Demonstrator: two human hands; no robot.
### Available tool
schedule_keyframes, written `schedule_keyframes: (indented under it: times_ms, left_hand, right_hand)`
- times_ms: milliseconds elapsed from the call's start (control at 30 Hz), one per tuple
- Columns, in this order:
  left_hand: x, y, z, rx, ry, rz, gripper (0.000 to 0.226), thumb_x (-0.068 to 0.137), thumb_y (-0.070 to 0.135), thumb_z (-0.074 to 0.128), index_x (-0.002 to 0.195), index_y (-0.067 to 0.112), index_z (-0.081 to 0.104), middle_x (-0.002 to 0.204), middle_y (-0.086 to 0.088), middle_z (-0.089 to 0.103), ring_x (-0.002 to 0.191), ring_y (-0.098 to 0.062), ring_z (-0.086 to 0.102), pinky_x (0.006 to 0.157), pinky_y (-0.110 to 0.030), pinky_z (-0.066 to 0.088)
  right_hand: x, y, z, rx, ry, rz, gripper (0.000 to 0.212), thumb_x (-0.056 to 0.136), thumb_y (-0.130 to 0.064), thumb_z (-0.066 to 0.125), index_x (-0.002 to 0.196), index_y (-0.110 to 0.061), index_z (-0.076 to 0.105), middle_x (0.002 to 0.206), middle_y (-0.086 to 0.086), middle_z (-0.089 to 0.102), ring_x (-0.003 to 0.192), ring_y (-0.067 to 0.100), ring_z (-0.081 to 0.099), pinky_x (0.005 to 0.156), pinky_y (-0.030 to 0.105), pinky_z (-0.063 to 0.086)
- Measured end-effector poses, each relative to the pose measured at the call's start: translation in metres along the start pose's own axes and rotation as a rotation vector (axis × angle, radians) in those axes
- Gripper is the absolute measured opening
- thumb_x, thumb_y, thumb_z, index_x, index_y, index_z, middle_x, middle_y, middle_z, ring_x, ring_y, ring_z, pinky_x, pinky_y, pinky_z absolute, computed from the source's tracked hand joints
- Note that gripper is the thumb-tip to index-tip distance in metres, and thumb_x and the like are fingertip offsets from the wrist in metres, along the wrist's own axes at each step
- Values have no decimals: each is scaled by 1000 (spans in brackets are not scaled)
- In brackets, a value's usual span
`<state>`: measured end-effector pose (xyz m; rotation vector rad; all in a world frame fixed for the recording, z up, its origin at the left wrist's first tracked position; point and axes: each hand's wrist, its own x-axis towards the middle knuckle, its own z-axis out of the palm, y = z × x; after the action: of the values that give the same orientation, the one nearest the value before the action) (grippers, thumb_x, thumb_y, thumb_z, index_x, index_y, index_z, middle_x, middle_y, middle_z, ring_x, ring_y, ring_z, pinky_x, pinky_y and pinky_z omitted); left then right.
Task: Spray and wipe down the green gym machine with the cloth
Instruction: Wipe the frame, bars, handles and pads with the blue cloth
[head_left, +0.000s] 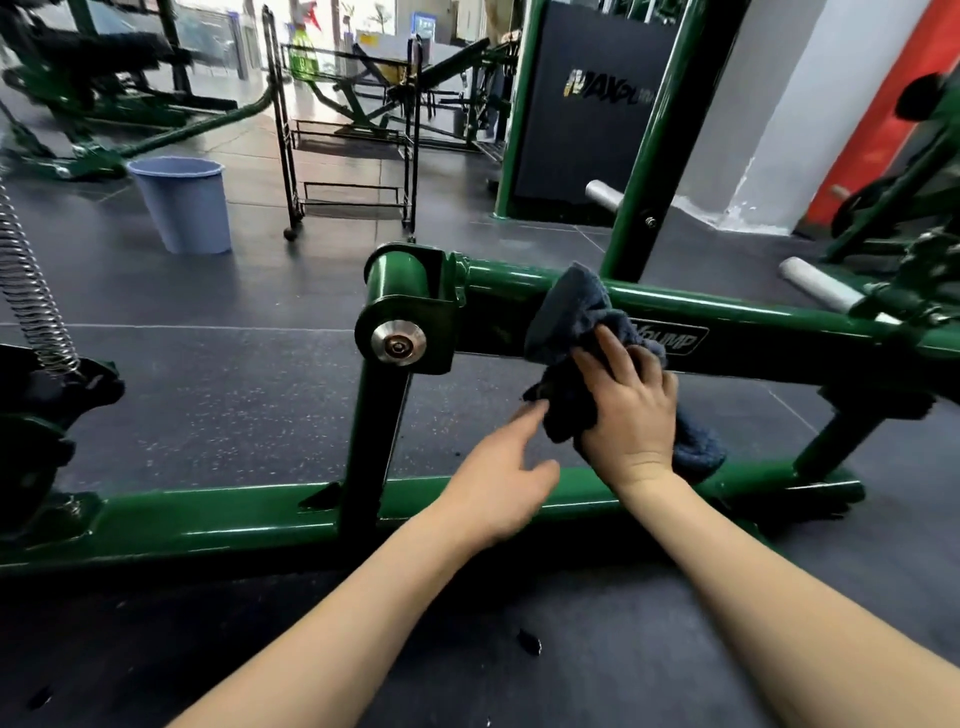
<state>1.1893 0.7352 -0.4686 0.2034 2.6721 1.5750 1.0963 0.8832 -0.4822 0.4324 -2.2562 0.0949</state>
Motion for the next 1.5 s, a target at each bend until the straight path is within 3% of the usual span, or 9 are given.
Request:
schedule_keyframes:
  times_ms: [133, 300, 500, 667, 867, 1200, 1267, 1367, 1500]
  left_hand:
    - [9, -4, -10, 25, 105, -5, 65, 93, 14, 54, 151, 26, 28, 149, 4, 41, 124, -17, 52, 99, -21, 37]
    - [16, -2, 13, -58, 101, 4, 63, 95, 14, 54, 149, 31, 29, 151, 13, 35, 96, 8, 49, 91, -14, 36]
    - [26, 9, 48, 35, 79, 76, 64, 95, 13, 51, 150, 35, 24, 157, 21, 13, 137, 12, 13, 119, -24, 18]
    - [43, 29, 62, 386, 187, 220, 67, 96, 19, 43, 154, 22, 10, 161, 12, -2, 146, 0, -2, 116, -14, -1]
    - [88, 45, 83, 610, 522, 348, 73, 70, 15, 32, 141, 7, 46, 152, -20, 33, 141, -31, 28, 118, -45, 17]
    - [110, 55, 97, 1093, 332, 530, 70, 74, 25, 35, 141, 7, 46, 152, -15, 35, 142, -30, 32, 110, -54, 24]
    - [114, 66, 97, 1155, 303, 525, 71, 76, 25, 31, 144, 5, 41, 155, -15, 27, 144, -30, 28, 112, -51, 20]
    - [121, 75, 95, 1265, 233, 507, 71, 90, 26, 27, 153, 5, 2, 152, -11, -23, 148, -28, -10, 119, -46, -9]
    - [134, 92, 97, 1356, 213, 463, 78, 94, 28, 30, 148, 5, -21, 138, -11, -45, 142, -28, -30, 113, -43, -20]
  right_hand:
    - [22, -24, 3, 66, 54, -131, 82, 57, -25, 76, 135, -22, 51, 146, 1, 44, 113, 31, 42, 85, 39, 30]
    - [16, 16, 17, 52, 119, -214, 89, 52, -31, 79, 135, -25, 48, 146, -3, 37, 114, 30, 41, 88, 38, 31]
    - [-9, 91, 34, 62, 103, 48, 79, 59, -43, 51, 134, -18, 40, 146, 11, 42, 113, 32, 40, 91, 45, 42]
    - [-11, 94, 38, 145, 193, 131, 91, 48, -32, 67, 134, -12, 45, 145, 13, 44, 114, 30, 39, 93, 40, 31]
    - [9, 57, 47, 216, 384, -30, 38, 81, -24, 51, 120, -22, 49, 132, -1, 57, 107, 26, 43, 83, 37, 36]
    - [-24, 122, 56, 270, 164, 288, 75, 68, -44, 50, 135, -10, 46, 144, 13, 46, 119, 31, 41, 95, 44, 37]
    - [-32, 137, 58, 262, 97, 429, 81, 60, -36, 47, 135, -6, 47, 143, 17, 46, 116, 33, 40, 90, 53, 41]
    - [-32, 143, 54, 275, 86, 576, 86, 49, -19, 50, 134, -4, 52, 142, 17, 47, 113, 40, 46, 88, 59, 40]
    - [-11, 128, 42, 241, 178, 458, 80, 57, -28, 48, 135, -10, 50, 143, 10, 48, 115, 30, 40, 90, 41, 32]
